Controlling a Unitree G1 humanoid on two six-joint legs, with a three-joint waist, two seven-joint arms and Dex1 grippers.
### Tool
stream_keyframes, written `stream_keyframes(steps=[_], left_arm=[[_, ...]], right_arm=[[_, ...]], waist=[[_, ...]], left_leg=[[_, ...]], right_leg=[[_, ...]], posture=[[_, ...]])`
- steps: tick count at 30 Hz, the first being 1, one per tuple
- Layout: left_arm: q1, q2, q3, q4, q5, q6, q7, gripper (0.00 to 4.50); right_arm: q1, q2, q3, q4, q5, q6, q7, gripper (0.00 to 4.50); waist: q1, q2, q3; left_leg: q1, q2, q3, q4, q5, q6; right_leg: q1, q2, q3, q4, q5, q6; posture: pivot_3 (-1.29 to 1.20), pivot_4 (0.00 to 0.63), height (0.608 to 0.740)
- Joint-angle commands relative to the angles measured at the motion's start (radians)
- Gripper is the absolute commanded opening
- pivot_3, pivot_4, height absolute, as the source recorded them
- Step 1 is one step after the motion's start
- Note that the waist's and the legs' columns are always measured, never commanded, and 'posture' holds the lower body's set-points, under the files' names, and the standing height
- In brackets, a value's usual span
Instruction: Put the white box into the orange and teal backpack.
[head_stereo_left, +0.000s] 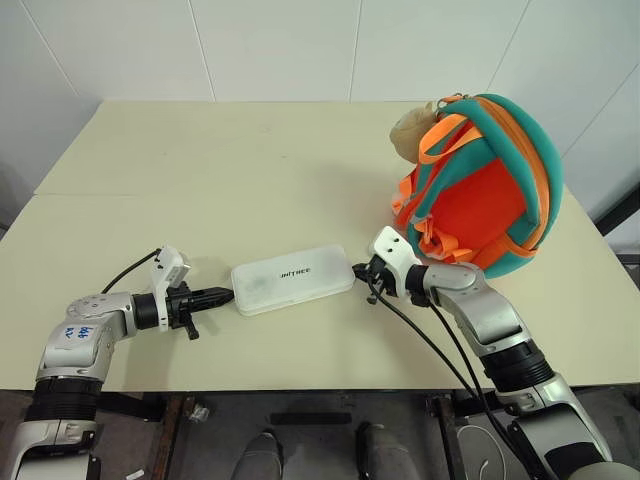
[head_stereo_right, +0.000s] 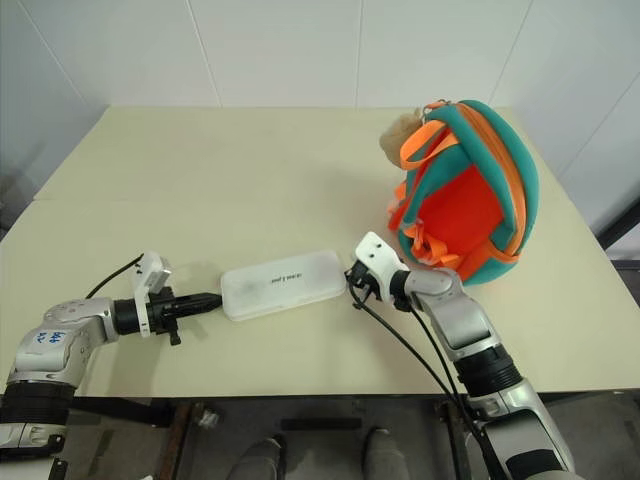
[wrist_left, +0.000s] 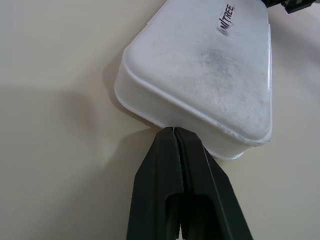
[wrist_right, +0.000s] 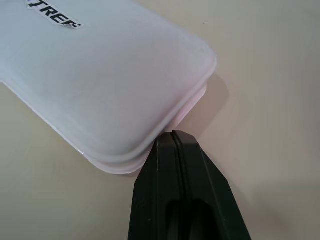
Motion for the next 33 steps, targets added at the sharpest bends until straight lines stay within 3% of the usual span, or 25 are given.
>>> stream_keyframes(steps=[1, 22, 33], left_arm=[[-0.029, -0.022, -0.038, -0.003, 0.002, -0.026, -0.029, 0.04], [-0.058, 0.048, -0.174, -0.152, 0.026, 0.041, -0.159, 0.04], [-0.041, 0.069, -0.189, -0.183, 0.038, 0.056, -0.15, 0.04]], right_arm=[[-0.007, 0.012, 0.006, -0.094, 0.041, 0.01, 0.05, 0.0], [0.1, -0.226, 0.004, -0.397, 0.134, 0.258, 0.261, 0.0], [0.151, -0.313, -0.019, -0.446, 0.164, 0.308, 0.273, 0.0]], waist=[[0.0, 0.0, 0.0], [0.002, 0.0, 0.0], [0.002, 0.0, 0.0]], left_leg=[[0.0, 0.0, 0.0, 0.0, 0.0, 0.0], [-0.001, 0.0, 0.0, 0.001, 0.0, -0.001], [-0.001, 0.0, 0.0, 0.001, -0.001, -0.001]], right_leg=[[0.0, 0.0, 0.0, 0.0, 0.0, 0.0], [0.0, 0.0, 0.0, -0.002, -0.002, -0.004], [0.0, 0.0, 0.0, -0.003, -0.004, -0.007]], posture=[[0.0, 0.15, 0.74], [0.0, 0.15, 0.74], [0.0, 0.15, 0.74]])
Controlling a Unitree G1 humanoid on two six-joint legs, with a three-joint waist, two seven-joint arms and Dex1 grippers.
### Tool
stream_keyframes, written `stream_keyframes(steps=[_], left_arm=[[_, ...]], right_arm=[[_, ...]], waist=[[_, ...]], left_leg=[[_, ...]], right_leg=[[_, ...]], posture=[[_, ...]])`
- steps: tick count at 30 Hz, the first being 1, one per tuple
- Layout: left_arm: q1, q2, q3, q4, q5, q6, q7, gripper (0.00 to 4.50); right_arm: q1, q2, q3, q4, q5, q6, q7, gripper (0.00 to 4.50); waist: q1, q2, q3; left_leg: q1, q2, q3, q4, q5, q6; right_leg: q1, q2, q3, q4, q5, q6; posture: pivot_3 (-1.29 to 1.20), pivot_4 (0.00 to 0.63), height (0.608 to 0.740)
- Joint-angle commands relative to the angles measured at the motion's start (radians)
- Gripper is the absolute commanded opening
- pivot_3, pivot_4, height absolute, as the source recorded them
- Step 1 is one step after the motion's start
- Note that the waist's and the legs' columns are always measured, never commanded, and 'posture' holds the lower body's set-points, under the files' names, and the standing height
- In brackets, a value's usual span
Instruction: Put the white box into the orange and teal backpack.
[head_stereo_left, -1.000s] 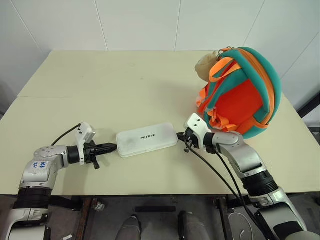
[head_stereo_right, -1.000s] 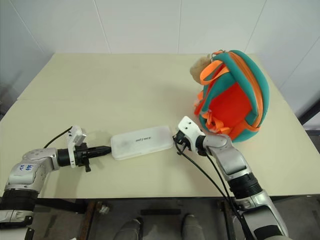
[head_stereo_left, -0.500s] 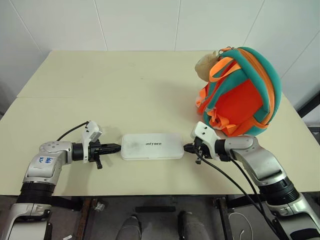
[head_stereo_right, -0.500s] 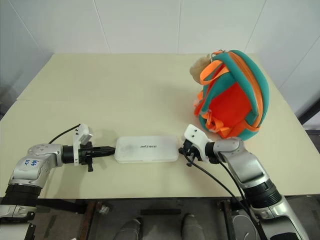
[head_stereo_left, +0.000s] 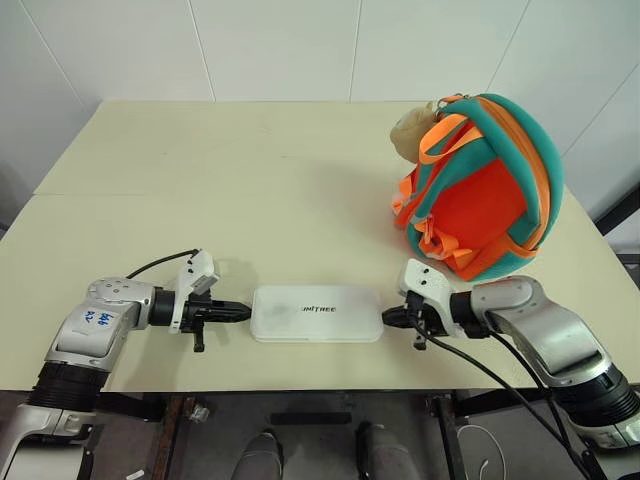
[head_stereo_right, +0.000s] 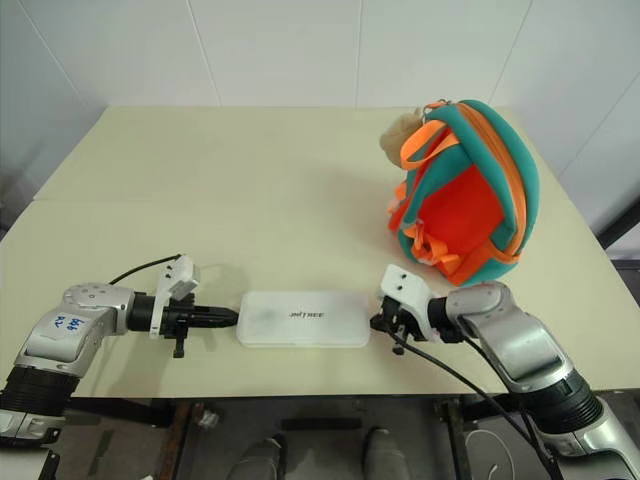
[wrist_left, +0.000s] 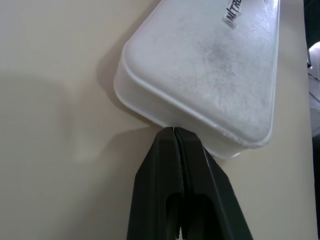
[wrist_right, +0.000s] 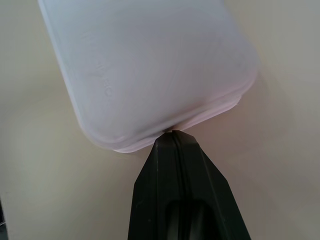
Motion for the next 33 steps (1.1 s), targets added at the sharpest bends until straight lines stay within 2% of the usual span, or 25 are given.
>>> stream_keyframes(steps=[1, 10, 14, 16, 17, 20, 24, 26, 31, 33], left_arm=[[0.005, -0.006, -0.016, -0.049, -0.01, -0.002, -0.012, 0.04], [0.002, 0.031, 0.051, -0.022, -0.01, 0.009, 0.031, 0.04], [-0.002, 0.101, -0.004, -0.011, 0.058, -0.075, -0.016, 0.04], [-0.01, 0.091, 0.027, 0.005, 0.032, -0.066, -0.007, 0.04], [-0.027, 0.077, 0.054, 0.023, 0.01, -0.031, 0.016, 0.21], [-0.094, 0.03, 0.13, 0.054, -0.063, 0.076, 0.078, 0.97], [-0.159, 0.007, 0.172, 0.06, -0.147, 0.281, 0.123, 2.2], [-0.167, 0.008, 0.182, 0.053, -0.181, 0.355, 0.128, 2.87], [-0.188, 0.022, 0.209, 0.046, -0.318, 0.635, 0.108, 4.46], [-0.199, 0.033, 0.211, 0.06, -0.361, 0.758, 0.113, 4.5]], right_arm=[[0.003, 0.002, -0.017, -0.06, 0.043, -0.01, 0.007, 0.0], [0.028, -0.082, -0.045, 0.016, -0.022, -0.092, -0.012, 0.0], [0.026, -0.105, -0.062, 0.055, -0.043, -0.146, -0.026, 0.0], [0.022, -0.108, -0.074, 0.069, -0.046, -0.164, -0.034, 0.0], [0.018, -0.109, -0.083, 0.077, -0.047, -0.17, -0.037, 0.0], [0.014, -0.122, -0.096, 0.088, -0.043, -0.184, -0.024, 0.64], [0.005, -0.122, -0.097, 0.1, -0.047, -0.194, -0.028, 1.96], [0.004, -0.121, -0.096, 0.102, -0.048, -0.197, -0.031, 2.66], [0.004, -0.106, -0.096, 0.102, -0.051, -0.199, -0.05, 4.39], [0.009, -0.103, -0.096, 0.094, -0.047, -0.194, -0.055, 4.48]], waist=[[0.0, 0.0, 0.0], [0.0, 0.0, 0.0], [-0.004, 0.0, 0.0], [-0.001, 0.0, 0.0], [-0.001, 0.0, 0.0], [0.003, -0.001, 0.0], [0.0, -0.001, 0.0], [-0.001, -0.001, 0.0], [-0.007, -0.001, 0.0], [-0.004, -0.001, 0.0]], left_leg=[[0.0, 0.0, 0.0, 0.0, 0.0, 0.0], [0.0, 0.0, 0.0, 0.0, 0.0, 0.0], [0.0, 0.0, 0.0, 0.0, 0.0, 0.0], [0.0, 0.0, 0.0, 0.0, 0.0, 0.0], [0.0, 0.0, 0.0, 0.0, 0.0, 0.0], [0.0, 0.0, 0.0, 0.001, 0.0, 0.0], [0.0, 0.0, 0.0, 0.002, 0.0, 0.0], [0.0, 0.0, 0.0, 0.002, 0.0, 0.0], [0.0, 0.0, 0.0, 0.002, 0.0, 0.0], [0.0, 0.0, 0.0, 0.002, 0.0, 0.0]], right_leg=[[0.0, 0.0, 0.0, 0.0, 0.0, 0.0], [0.0, 0.0, 0.0, 0.0, -0.001, -0.001], [0.0, 0.0, 0.0, 0.0, -0.002, -0.004], [0.0, 0.0, 0.0, 0.0, -0.004, -0.008], [0.0, 0.0, 0.0, 0.0, -0.004, -0.008], [0.0, 0.0, 0.0, 0.001, -0.004, -0.007], [0.001, 0.0, 0.0, 0.001, -0.002, -0.003], [0.001, 0.0, 0.0, 0.002, 0.003, 0.007], [0.0, 0.0, 0.0, 0.003, 0.002, 0.008], [0.0, 0.0, 0.0, 0.003, 0.002, 0.008]], posture=[[0.0, 0.15, 0.74], [0.0, 0.15, 0.74], [0.0, 0.15, 0.74], [0.0, 0.15, 0.74], [0.0, 0.15, 0.74], [0.0, 0.15, 0.74], [0.0, 0.15, 0.74], [0.0, 0.15, 0.74], [0.0, 0.15, 0.74], [0.0, 0.15, 0.74]])
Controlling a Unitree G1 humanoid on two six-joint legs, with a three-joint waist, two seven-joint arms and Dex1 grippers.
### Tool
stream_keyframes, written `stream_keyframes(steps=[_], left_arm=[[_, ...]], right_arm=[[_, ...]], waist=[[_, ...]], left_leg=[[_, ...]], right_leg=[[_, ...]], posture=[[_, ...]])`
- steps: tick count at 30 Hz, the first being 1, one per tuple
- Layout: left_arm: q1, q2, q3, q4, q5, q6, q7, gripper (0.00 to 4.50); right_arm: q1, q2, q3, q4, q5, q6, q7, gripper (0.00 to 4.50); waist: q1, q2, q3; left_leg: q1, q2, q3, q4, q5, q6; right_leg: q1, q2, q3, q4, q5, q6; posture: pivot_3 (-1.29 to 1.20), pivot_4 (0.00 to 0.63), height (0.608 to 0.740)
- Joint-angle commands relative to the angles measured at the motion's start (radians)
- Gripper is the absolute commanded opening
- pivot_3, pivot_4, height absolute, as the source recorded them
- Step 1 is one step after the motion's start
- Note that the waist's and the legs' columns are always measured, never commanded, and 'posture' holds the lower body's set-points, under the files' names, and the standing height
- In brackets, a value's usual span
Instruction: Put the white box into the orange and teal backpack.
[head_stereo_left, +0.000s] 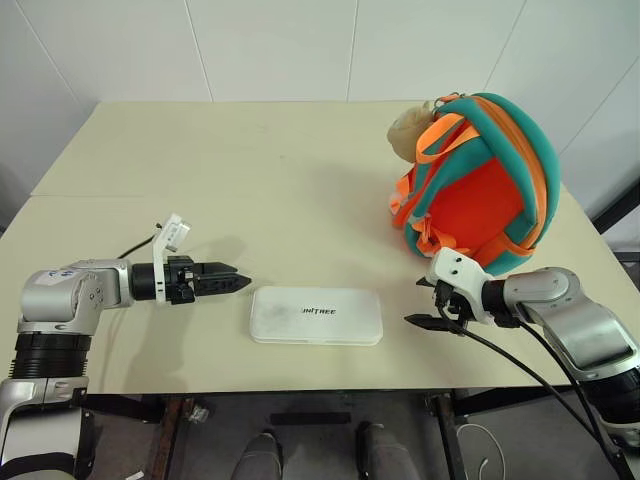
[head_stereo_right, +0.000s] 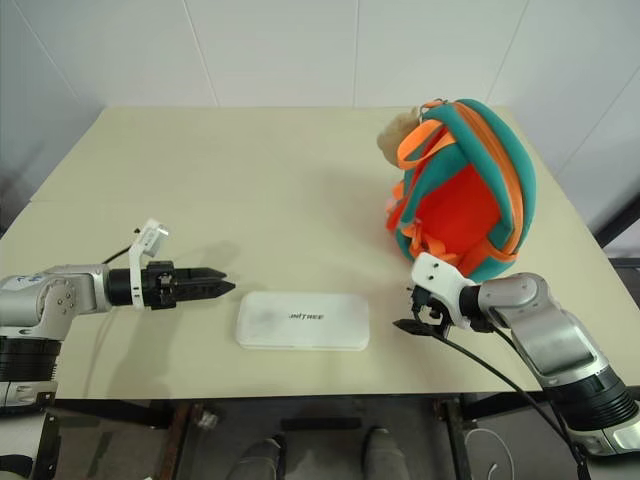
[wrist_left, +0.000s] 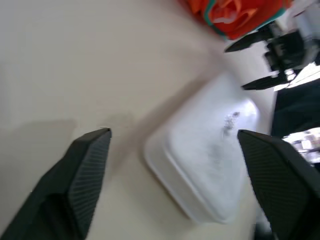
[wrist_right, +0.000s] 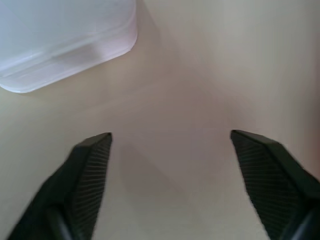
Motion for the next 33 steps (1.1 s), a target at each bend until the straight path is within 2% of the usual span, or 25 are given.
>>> stream_keyframes(steps=[1, 9, 16, 19, 24, 33], left_arm=[[-0.04, 0.031, 0.038, -0.005, -0.097, 0.205, 0.001, 4.5], [-0.034, 0.058, -0.002, 0.028, -0.154, 0.424, 0.019, 4.5], [-0.074, 0.088, -0.156, 0.209, -0.224, 0.449, 0.051, 4.5], [-0.1, 0.068, -0.181, 0.273, -0.229, 0.449, 0.075, 4.5], [-0.131, 0.003, -0.138, 0.347, -0.244, 0.449, 0.105, 4.5], [-0.122, -0.067, -0.165, 0.347, -0.266, 0.449, 0.126, 4.5]], right_arm=[[-0.006, 0.006, -0.032, -0.023, 0.004, -0.013, -0.014, 4.48], [0.007, 0.015, -0.034, -0.04, 0.009, -0.004, -0.033, 4.48], [0.015, 0.028, -0.029, -0.043, 0.008, 0.0, -0.052, 4.48], [0.013, 0.036, -0.027, -0.043, 0.01, 0.003, -0.059, 4.48], [0.009, 0.048, -0.022, -0.041, 0.007, 0.005, -0.064, 4.48], [-0.006, 0.077, -0.003, -0.042, 0.006, 0.011, -0.07, 4.48]], waist=[[0.002, 0.0, 0.0], [0.003, 0.0, 0.0], [0.004, 0.0, 0.0], [0.005, 0.0, 0.0], [0.007, 0.0, 0.0], [0.007, 0.0, 0.0]], left_leg=[[0.0, 0.0, 0.0, 0.0, 0.0, 0.0], [0.0, 0.0, 0.0, 0.0, 0.0, 0.0], [0.0, 0.0, 0.0, 0.0, 0.0, 0.0], [0.0, 0.0, 0.0, 0.0, 0.0, 0.0], [0.0, 0.0, 0.0, 0.0, 0.0, 0.0], [0.001, 0.0, 0.0, 0.001, 0.0, 0.0]], right_leg=[[0.0, 0.0, 0.0, 0.0, 0.0, 0.0], [0.0, 0.0, 0.0, 0.0, -0.001, -0.002], [0.0, 0.0, 0.0, 0.0, -0.003, -0.005], [0.0, 0.0, 0.0, 0.0, -0.003, -0.006], [0.0, 0.0, 0.0, 0.0, -0.002, -0.005], [0.001, 0.0, 0.0, 0.0, -0.002, -0.003]], posture=[[0.0, 0.15, 0.74], [0.0, 0.15, 0.74], [0.0, 0.15, 0.74], [0.0, 0.15, 0.74], [0.0, 0.15, 0.74], [0.0, 0.15, 0.74]])
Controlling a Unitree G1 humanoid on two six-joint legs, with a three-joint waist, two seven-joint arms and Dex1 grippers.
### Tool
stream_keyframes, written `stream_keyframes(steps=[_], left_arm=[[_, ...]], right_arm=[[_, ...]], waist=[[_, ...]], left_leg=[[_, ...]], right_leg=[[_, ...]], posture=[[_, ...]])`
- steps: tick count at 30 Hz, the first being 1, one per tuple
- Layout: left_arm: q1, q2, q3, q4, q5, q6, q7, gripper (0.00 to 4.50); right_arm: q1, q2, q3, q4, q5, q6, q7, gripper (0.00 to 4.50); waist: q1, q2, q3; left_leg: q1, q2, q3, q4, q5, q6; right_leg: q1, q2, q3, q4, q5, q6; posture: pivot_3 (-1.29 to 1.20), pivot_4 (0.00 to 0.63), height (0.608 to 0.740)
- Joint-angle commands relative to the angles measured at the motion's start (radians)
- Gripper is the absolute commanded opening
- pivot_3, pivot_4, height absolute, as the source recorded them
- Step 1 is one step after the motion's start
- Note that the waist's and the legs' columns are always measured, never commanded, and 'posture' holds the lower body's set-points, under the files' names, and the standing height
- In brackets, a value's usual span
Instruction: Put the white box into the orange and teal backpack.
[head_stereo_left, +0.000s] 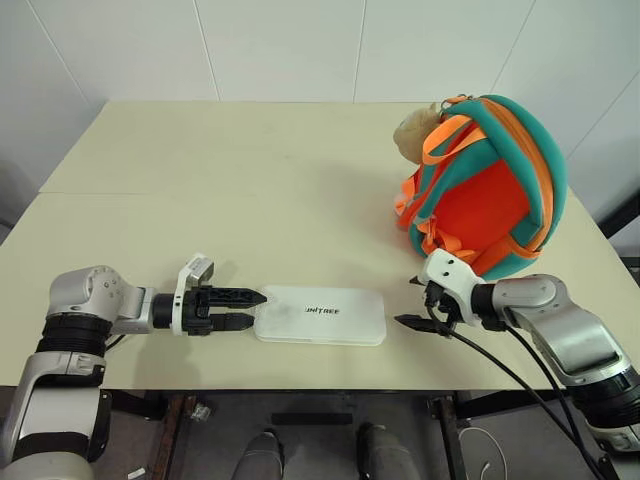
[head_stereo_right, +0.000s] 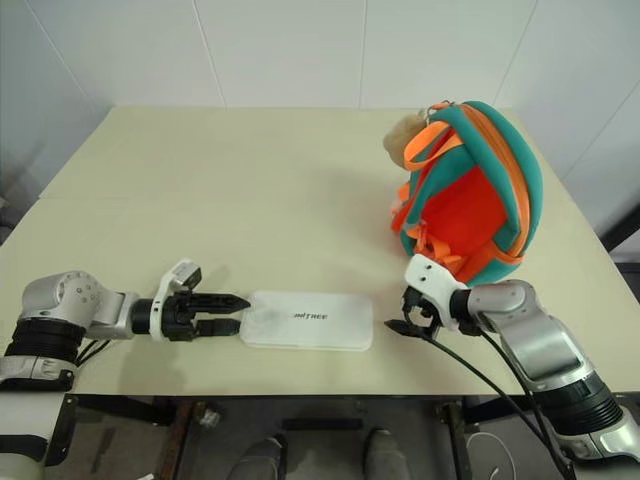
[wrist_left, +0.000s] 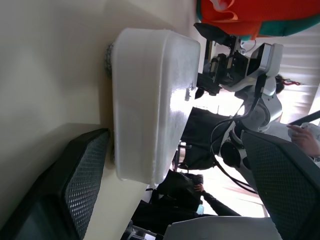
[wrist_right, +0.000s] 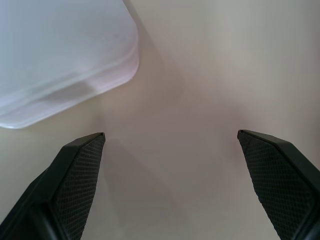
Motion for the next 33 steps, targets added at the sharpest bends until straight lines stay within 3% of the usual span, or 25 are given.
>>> stream_keyframes(steps=[1, 15, 22, 25, 33], left_arm=[[-0.005, -0.029, -0.01, 0.006, -0.001, 0.003, 0.019, 4.5], [-0.003, -0.069, 0.02, -0.011, 0.06, -0.017, 0.028, 4.5], [-0.006, -0.01, 0.013, 0.015, 0.102, -0.06, 0.009, 4.5], [-0.008, 0.007, 0.017, 0.034, 0.11, -0.071, -0.001, 4.5], [-0.035, 0.037, -0.01, 0.089, 0.15, -0.113, -0.043, 4.5]], right_arm=[[-0.023, 0.017, -0.001, -0.031, 0.005, 0.002, -0.005, 4.48], [0.0, 0.008, 0.003, -0.038, -0.011, -0.007, 0.002, 4.48], [0.006, 0.003, -0.002, -0.029, -0.015, -0.014, -0.001, 4.48], [0.005, 0.005, -0.001, -0.028, -0.015, -0.015, -0.002, 4.48], [-0.015, 0.025, 0.015, -0.005, -0.023, -0.027, -0.005, 4.48]], waist=[[0.0, 0.0, 0.0], [0.002, 0.0, 0.0], [-0.002, 0.0, 0.0], [-0.009, 0.0, 0.0], [-0.003, 0.0, 0.0]], left_leg=[[0.0, 0.0, 0.0, 0.0, 0.0, 0.0], [0.0, 0.0, 0.0, 0.002, 0.0, 0.0], [0.001, 0.0, 0.0, 0.003, 0.001, 0.0], [0.002, 0.0, 0.0, 0.003, 0.001, 0.001], [0.002, 0.0, 0.0, 0.003, 0.002, 0.001]], right_leg=[[0.0, 0.0, 0.0, 0.0, 0.0, 0.0], [0.002, 0.0, 0.0, 0.0, 0.0, 0.0], [0.002, 0.0, 0.0, 0.0, -0.001, -0.003], [0.002, 0.0, 0.0, 0.0, -0.005, -0.011], [0.002, 0.0, 0.0, 0.0, -0.005, -0.012]], posture=[[0.0, 0.15, 0.74], [0.0, 0.15, 0.74], [0.0, 0.15, 0.74], [0.0, 0.15, 0.74], [0.0, 0.15, 0.74]])
